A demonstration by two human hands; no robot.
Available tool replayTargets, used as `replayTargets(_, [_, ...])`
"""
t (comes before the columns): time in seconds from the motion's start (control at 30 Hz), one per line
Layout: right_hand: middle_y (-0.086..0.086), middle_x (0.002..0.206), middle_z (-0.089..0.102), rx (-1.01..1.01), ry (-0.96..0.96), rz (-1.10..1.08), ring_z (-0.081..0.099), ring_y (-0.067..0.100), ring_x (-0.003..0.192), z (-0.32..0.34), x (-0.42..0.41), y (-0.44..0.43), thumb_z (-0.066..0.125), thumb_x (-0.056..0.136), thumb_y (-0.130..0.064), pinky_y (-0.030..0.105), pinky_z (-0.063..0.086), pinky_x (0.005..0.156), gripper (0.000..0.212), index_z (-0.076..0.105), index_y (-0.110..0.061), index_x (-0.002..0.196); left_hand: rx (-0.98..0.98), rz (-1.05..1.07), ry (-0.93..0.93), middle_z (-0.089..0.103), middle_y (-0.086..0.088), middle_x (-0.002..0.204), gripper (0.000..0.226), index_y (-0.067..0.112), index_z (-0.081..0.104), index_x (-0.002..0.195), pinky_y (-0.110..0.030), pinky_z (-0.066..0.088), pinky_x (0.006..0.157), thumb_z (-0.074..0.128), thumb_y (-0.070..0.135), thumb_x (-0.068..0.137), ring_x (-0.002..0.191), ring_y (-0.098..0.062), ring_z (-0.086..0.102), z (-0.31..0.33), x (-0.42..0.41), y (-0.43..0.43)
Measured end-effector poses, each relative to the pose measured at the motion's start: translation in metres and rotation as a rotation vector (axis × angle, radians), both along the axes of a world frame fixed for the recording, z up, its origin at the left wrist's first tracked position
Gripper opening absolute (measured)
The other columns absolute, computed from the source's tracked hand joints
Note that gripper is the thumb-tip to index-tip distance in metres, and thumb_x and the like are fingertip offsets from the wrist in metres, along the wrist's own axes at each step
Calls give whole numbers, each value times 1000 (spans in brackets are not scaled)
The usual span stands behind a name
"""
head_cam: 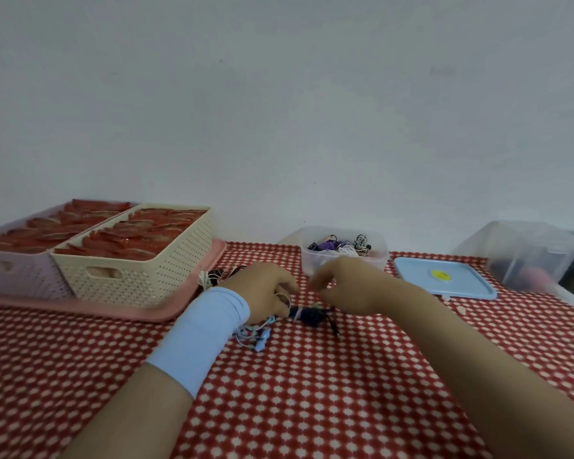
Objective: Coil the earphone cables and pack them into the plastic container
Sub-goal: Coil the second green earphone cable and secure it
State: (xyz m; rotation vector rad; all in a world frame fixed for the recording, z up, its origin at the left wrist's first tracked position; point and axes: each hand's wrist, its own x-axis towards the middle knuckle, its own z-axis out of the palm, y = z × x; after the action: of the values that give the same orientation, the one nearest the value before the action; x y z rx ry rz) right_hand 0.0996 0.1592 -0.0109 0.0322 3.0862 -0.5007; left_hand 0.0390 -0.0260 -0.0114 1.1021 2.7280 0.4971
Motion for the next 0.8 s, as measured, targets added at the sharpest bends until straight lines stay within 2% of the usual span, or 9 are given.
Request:
replayTargets(0.07, [-11, 123, 69, 18, -125, 101, 64, 11, 111, -1, -4, -11, 70, 92, -26, 28, 49, 101, 35, 70, -29, 127, 100, 11, -21, 73, 13, 96, 35, 29, 69, 118, -26, 51, 93, 75, 21, 84, 90, -2, 65, 2, -2, -6])
replayTargets(0.13, [-10, 115, 68, 12, -193, 164, 63, 12, 105, -2, -9, -19, 76, 88, -23, 24, 48, 92, 41, 69, -28, 128, 174, 22, -16, 73, 14, 85, 26, 30, 72, 110, -18, 48, 88, 75, 25, 85, 83, 1, 66, 4, -5, -12])
replayTargets(0.23, [-14, 102, 64, -20, -269, 173, 66, 14, 97, 4, -15, -23, 77, 88, -26, 21, 51, 80, 44, 68, -27, 131, 186, 30, -54, 71, 18, 89, 18, 34, 75, 101, -23, 50, 91, 76, 36, 83, 87, 2, 64, 10, -12, -23])
replayTargets(0.33, [-5, 119, 68, -69, -299, 173, 68, 17, 101, 9, -19, -27, 69, 93, -27, 29, 54, 89, 40, 65, -27, 133, -80, 28, -106, 67, 19, 107, 35, 33, 72, 113, -26, 47, 93, 76, 44, 80, 98, -3, 60, 14, -19, -32])
replayTargets(0.43, [-4, 122, 70, -125, -230, 156, 70, 19, 99, 3, -27, -40, 65, 96, -27, 31, 59, 86, 34, 67, -24, 130, -240, 31, -54, 68, 10, 117, 46, 27, 67, 122, -29, 50, 93, 77, 41, 79, 103, -10, 62, 10, -23, -34])
replayTargets(0.5, [-2, 114, 74, -93, -182, 147, 71, 20, 96, -4, -35, -49, 68, 94, -36, 35, 59, 86, 32, 72, -23, 123, -200, 28, -71, 68, 8, 114, 46, 26, 66, 122, -30, 52, 92, 79, 37, 79, 101, -11, 63, 8, -25, -34])
replayTargets(0.6, [-5, 111, 72, -17, -181, 160, 66, 15, 99, -10, -42, -56, 80, 83, -42, 34, 53, 94, 50, 69, -18, 127, -100, 29, -126, 66, 12, 105, 53, 30, 61, 123, -28, 52, 87, 83, 29, 75, 95, -8, 63, 11, -27, -40])
replayTargets(0.67, [-9, 98, 66, -48, -199, 161, 62, 14, 93, -9, -43, -57, 83, 80, -41, 31, 50, 88, 52, 69, -17, 125, -14, 17, -174, 65, 12, 102, 58, 32, 58, 123, -28, 53, 87, 84, 20, 73, 94, -8, 63, 15, -29, -45])
replayTargets(0.8, [-11, 78, 62, -173, -189, 180, 56, 7, 73, -8, -45, -55, 79, 85, -39, 26, 43, 71, 20, 71, -21, 91, 167, -15, -292, 67, 3, 99, 63, 29, 56, 126, -30, 58, 84, 78, 0, 75, 94, -16, 67, 18, -30, -49])
